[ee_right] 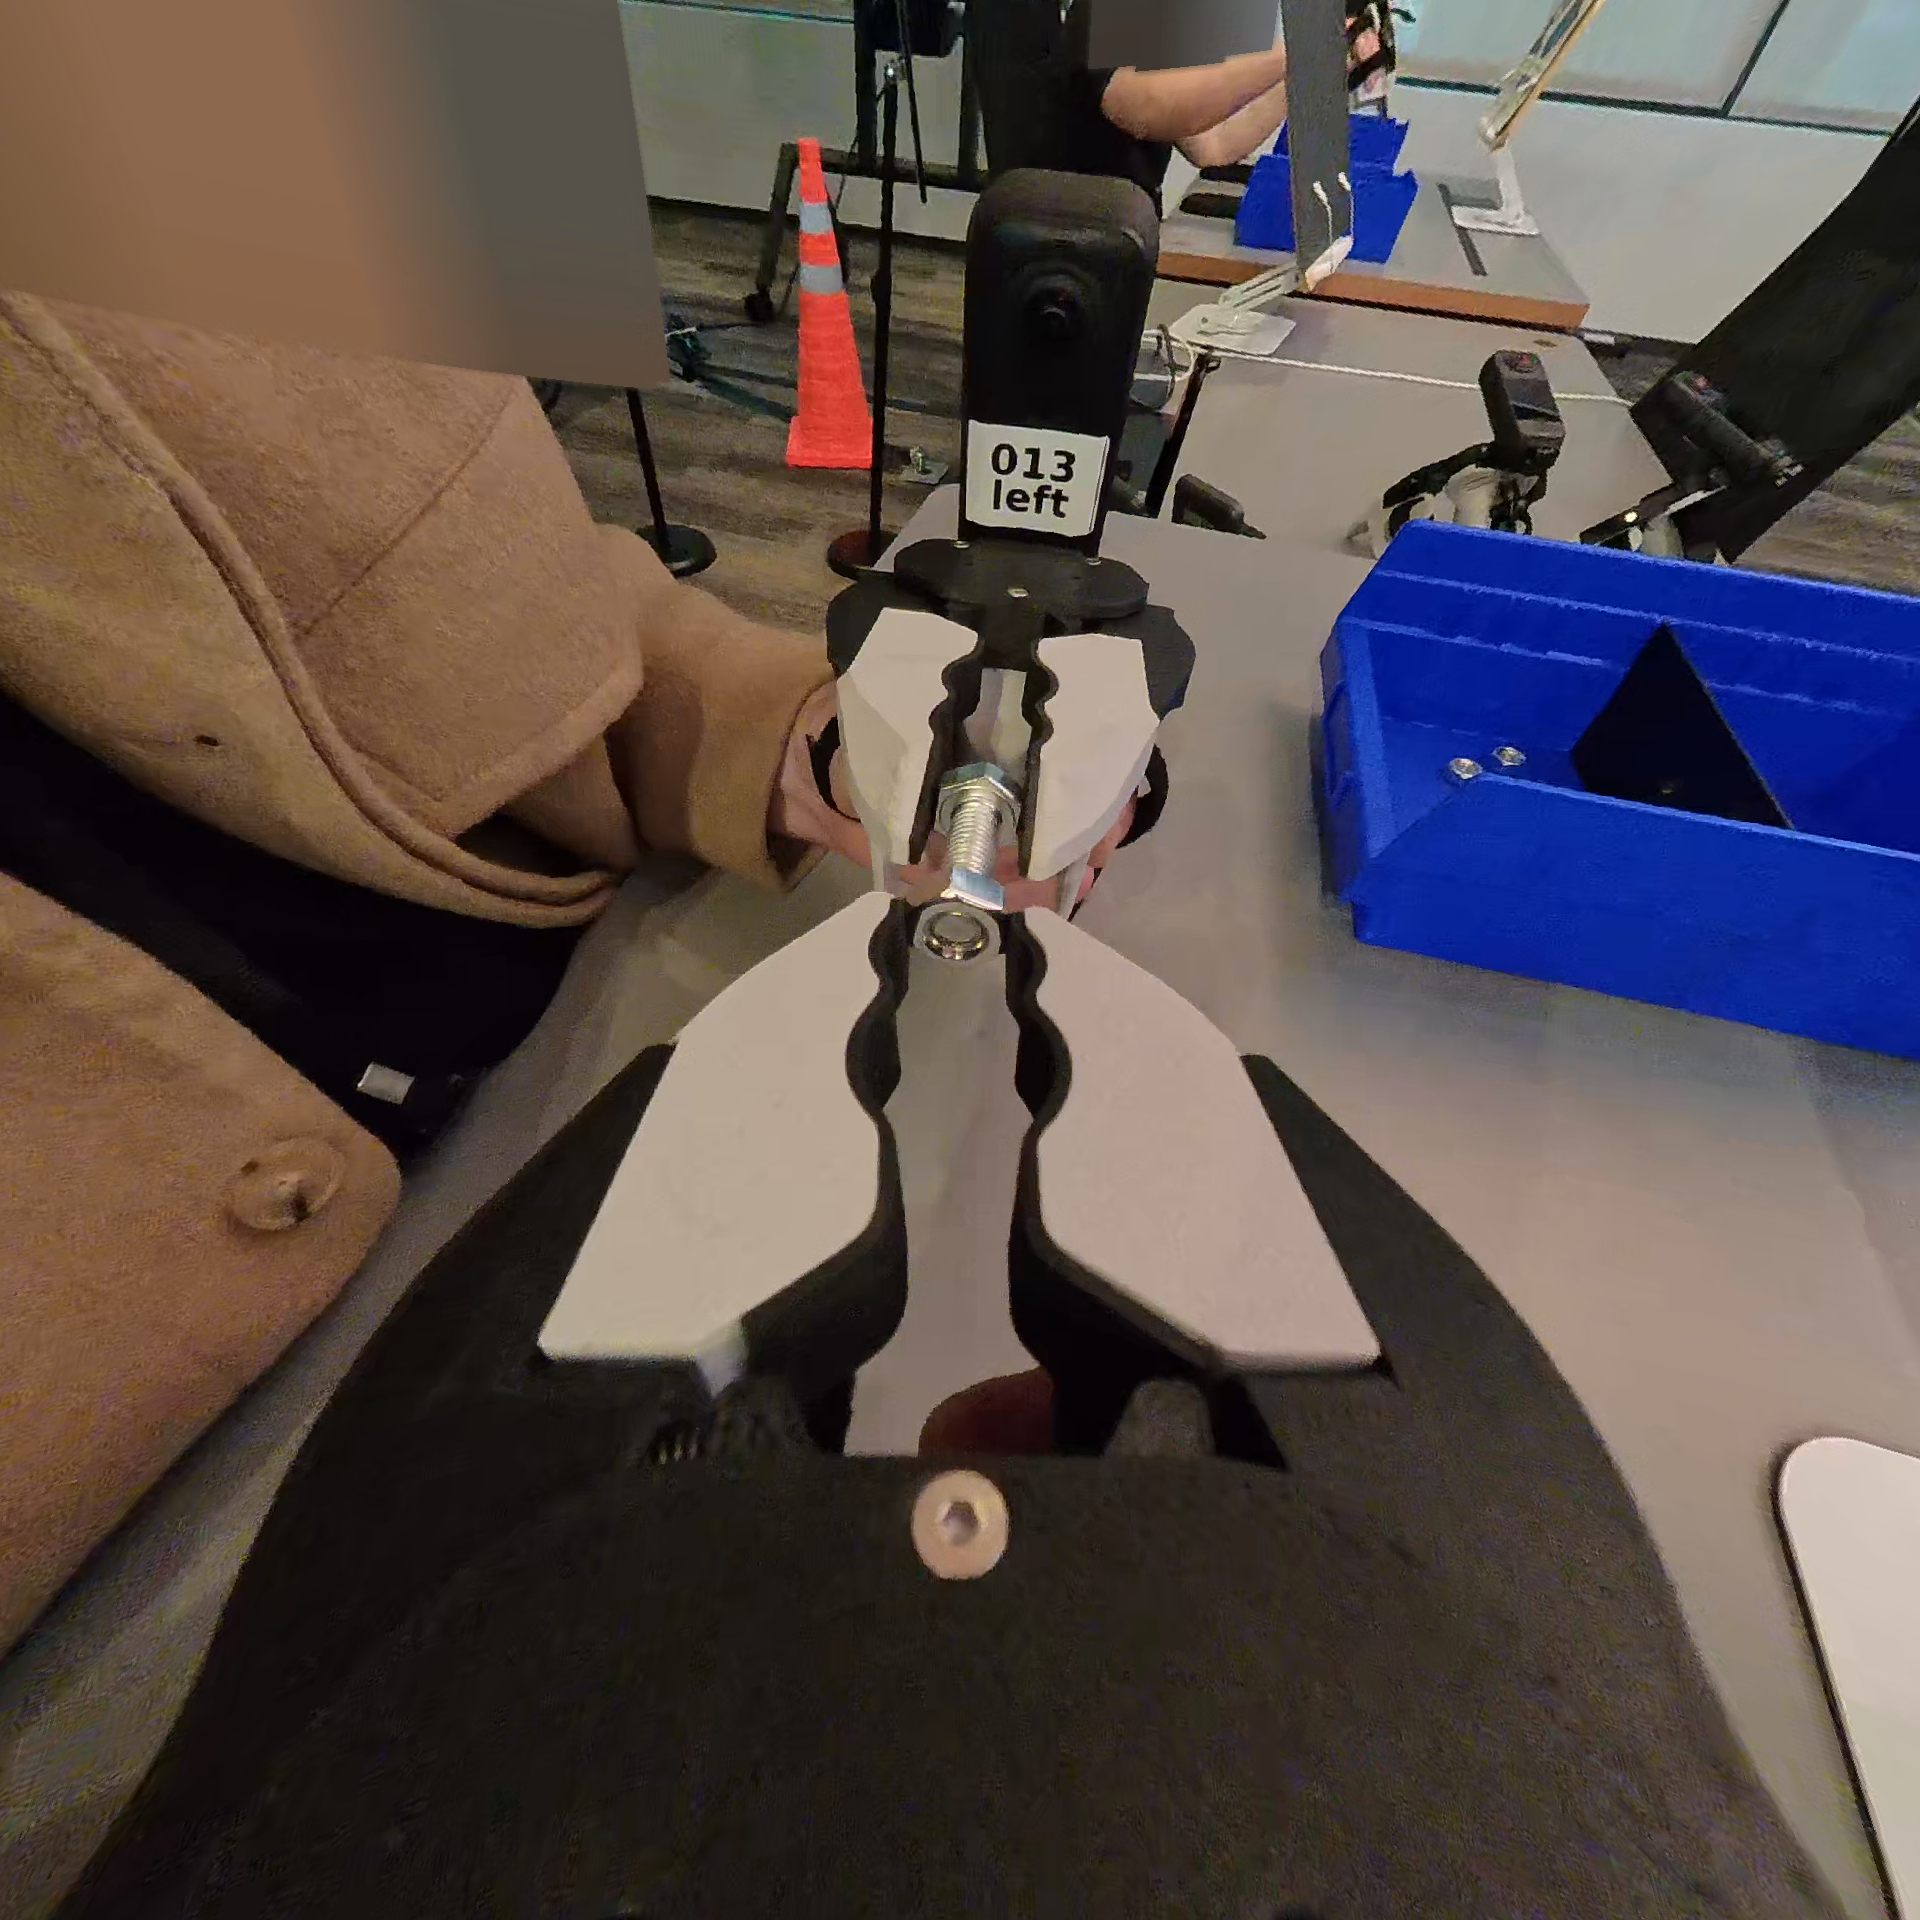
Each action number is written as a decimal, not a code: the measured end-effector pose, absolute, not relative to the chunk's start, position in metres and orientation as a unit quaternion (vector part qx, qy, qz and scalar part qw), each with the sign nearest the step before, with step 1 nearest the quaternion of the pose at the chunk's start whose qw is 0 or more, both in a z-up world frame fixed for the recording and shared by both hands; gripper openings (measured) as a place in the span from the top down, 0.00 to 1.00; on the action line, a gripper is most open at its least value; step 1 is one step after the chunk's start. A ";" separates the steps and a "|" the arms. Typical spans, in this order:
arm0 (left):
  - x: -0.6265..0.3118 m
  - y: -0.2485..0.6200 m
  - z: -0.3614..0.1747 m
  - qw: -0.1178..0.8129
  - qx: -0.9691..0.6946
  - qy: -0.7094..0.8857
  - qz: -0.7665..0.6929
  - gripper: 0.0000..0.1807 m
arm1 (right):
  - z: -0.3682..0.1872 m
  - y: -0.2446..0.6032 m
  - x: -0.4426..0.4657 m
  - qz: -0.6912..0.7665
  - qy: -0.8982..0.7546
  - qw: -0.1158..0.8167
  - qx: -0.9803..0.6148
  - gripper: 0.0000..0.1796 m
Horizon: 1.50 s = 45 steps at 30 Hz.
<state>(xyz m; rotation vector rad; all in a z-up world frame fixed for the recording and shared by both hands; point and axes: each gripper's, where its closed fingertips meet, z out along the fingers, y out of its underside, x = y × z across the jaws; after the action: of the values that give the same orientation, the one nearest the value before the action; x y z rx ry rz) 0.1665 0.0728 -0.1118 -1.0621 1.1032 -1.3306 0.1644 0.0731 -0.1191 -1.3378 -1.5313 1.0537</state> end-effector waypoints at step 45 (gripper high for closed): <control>0.155 0.078 -0.092 0.533 -0.423 0.384 -0.624 0.90 | -0.127 0.055 0.164 0.393 -0.640 0.448 -0.485 0.93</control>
<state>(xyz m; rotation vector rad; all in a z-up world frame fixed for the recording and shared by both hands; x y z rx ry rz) 0.1548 0.0784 -0.0919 -1.0078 0.9162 -1.4880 0.1639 0.0547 -0.1267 -1.2006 -1.5825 0.9731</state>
